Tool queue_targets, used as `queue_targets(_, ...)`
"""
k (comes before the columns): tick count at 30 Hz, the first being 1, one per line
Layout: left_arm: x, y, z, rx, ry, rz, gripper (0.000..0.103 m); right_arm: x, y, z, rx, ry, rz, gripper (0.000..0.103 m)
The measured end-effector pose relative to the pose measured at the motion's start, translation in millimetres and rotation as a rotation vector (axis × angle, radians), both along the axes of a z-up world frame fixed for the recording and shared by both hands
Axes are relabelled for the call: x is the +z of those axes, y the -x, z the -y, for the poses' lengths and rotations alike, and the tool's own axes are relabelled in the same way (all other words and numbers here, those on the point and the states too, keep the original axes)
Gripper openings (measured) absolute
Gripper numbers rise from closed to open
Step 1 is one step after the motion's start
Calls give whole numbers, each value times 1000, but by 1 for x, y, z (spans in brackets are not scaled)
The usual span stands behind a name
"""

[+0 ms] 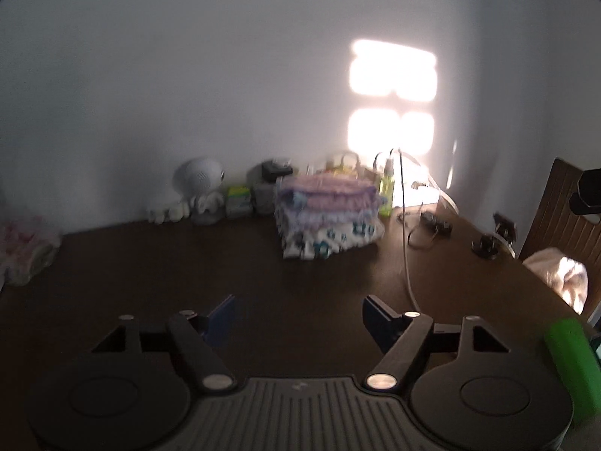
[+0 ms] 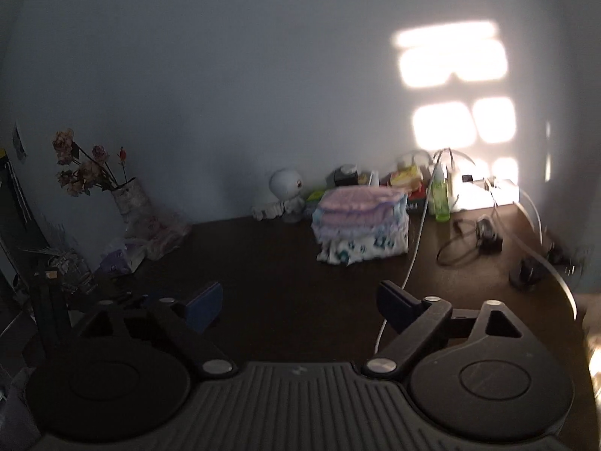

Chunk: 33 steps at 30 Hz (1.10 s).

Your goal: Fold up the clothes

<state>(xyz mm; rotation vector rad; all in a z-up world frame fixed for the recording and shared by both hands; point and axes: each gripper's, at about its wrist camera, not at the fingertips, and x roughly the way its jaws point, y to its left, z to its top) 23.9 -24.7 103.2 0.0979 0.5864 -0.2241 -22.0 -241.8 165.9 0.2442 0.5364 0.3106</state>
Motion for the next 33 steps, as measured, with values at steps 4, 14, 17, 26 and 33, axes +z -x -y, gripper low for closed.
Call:
queue_targets(4, -57, 32, -9, 182, -5, -91, 73, -84, 18, -52, -45, 103, -39, 101)
queue_targets(14, -91, 42, -15, 216, -15, -116, 79, -146, 15, -91, -11, 239, -88, 102)
queue_targets(17, -93, 38, -15, 220, -13, -96, 83, -150, 13, -88, -22, 231, -110, 103)
queue_targets(26, -97, 21, -22, 234, -10, -101, 103, -158, 3, -95, -45, 270, -125, 103)
queue_targets(33, -99, 12, -27, 225, -8, -104, 103, -160, -4, -100, -71, 297, -129, 103)
